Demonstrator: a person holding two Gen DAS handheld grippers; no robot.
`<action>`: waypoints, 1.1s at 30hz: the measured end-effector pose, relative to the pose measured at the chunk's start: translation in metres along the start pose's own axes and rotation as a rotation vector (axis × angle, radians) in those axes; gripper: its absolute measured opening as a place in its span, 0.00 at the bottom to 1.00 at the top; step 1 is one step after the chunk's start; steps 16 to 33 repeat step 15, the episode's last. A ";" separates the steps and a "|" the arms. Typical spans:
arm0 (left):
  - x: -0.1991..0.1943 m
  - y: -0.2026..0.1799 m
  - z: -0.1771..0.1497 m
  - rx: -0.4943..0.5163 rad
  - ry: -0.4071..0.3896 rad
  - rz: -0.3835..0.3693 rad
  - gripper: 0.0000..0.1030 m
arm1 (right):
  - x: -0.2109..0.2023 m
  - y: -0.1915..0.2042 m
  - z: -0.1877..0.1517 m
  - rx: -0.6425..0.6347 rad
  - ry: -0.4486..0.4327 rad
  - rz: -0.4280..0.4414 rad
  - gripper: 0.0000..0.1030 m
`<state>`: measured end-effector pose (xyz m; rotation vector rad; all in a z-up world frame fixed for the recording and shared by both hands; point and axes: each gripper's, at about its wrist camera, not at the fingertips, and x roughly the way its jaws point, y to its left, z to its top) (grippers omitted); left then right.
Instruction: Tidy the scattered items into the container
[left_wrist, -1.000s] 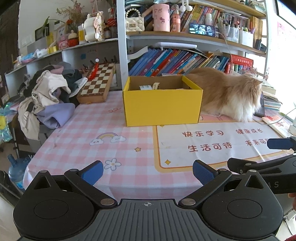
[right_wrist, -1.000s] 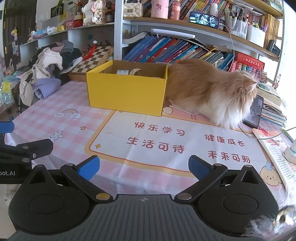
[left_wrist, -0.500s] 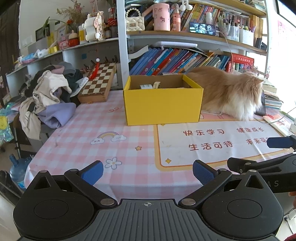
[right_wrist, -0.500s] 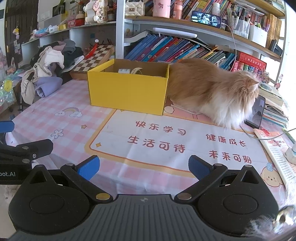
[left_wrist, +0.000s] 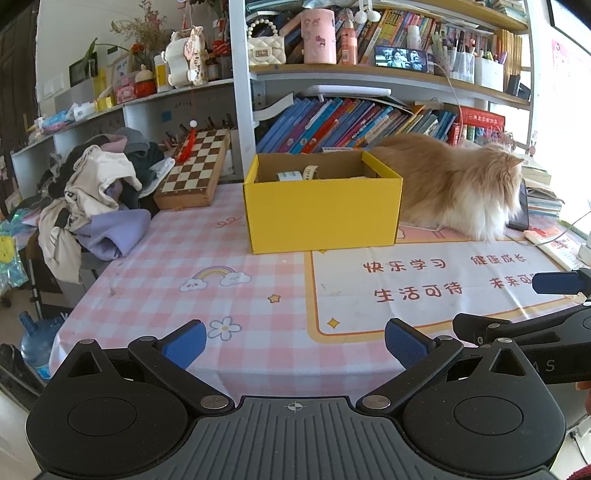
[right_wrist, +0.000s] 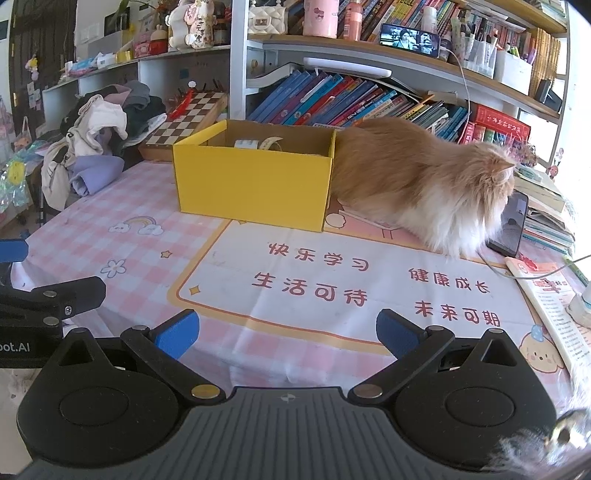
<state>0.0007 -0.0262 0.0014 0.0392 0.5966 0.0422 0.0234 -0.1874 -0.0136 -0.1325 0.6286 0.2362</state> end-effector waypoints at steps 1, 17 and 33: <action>0.000 0.000 0.000 0.000 0.000 0.000 1.00 | 0.000 0.000 0.000 0.000 0.000 0.000 1.00; 0.004 -0.004 0.002 0.014 0.010 -0.037 1.00 | 0.001 -0.008 -0.001 0.011 0.006 -0.008 1.00; 0.004 -0.004 0.002 0.014 0.010 -0.037 1.00 | 0.001 -0.008 -0.001 0.011 0.006 -0.008 1.00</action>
